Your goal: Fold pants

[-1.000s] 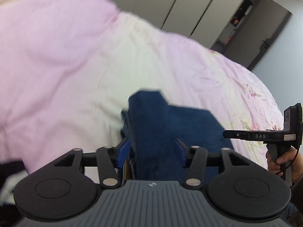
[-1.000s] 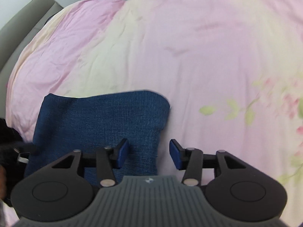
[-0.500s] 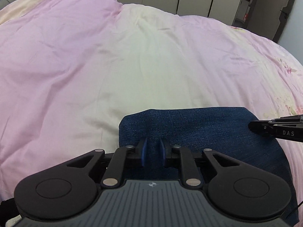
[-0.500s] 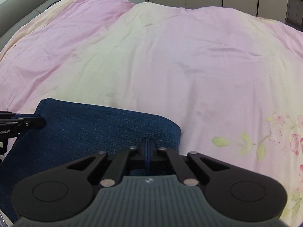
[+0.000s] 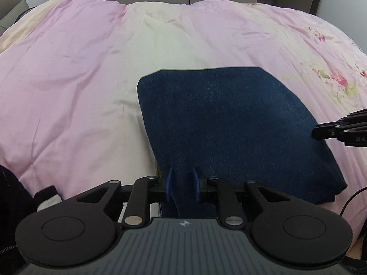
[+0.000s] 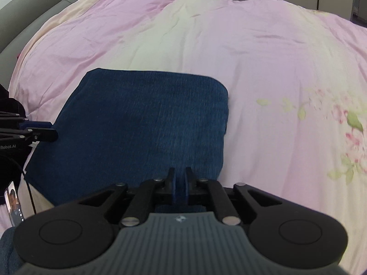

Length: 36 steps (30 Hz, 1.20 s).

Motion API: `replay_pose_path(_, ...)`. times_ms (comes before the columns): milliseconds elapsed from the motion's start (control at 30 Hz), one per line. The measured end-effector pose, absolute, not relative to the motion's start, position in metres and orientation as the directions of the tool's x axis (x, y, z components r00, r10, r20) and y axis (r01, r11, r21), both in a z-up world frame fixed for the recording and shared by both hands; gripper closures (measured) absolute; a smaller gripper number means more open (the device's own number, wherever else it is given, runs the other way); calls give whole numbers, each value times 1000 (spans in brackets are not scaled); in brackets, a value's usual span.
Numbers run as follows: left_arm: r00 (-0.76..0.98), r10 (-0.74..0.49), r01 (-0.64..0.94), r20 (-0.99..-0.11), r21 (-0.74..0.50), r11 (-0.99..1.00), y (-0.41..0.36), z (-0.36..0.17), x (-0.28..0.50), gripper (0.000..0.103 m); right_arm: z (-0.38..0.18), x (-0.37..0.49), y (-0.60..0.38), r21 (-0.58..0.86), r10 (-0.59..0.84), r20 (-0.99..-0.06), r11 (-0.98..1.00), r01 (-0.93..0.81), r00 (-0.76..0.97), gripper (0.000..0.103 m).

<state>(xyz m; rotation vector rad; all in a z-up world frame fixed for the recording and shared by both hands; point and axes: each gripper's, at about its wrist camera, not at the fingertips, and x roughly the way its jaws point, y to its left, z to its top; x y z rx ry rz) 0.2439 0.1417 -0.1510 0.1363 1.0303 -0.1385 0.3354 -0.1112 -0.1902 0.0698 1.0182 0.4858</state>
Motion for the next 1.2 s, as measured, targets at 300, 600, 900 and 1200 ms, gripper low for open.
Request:
replay_pose_path(300, 476, -29, 142, -879, 45, 989, 145, -188, 237, 79, -218, 253, -130, 309, 419, -807, 900, -307, 416, 99)
replay_pose_path(600, 527, -23, 135, -850, 57, 989, 146, -124, 229, 76, -206, 254, -122, 284, 398, -820, 907, -311, 411, 93)
replay_pose_path(900, 724, 40, 128, -688, 191, 973, 132, 35, 155, 68, -101, 209, -146, 278, 455, -666, 887, -368, 591, 67)
replay_pose_path(1200, 844, 63, 77, -533, 237, 968, 89, 80, 60, 25, -18, 114, -167, 216, 452, -508, 891, -400, 733, 31)
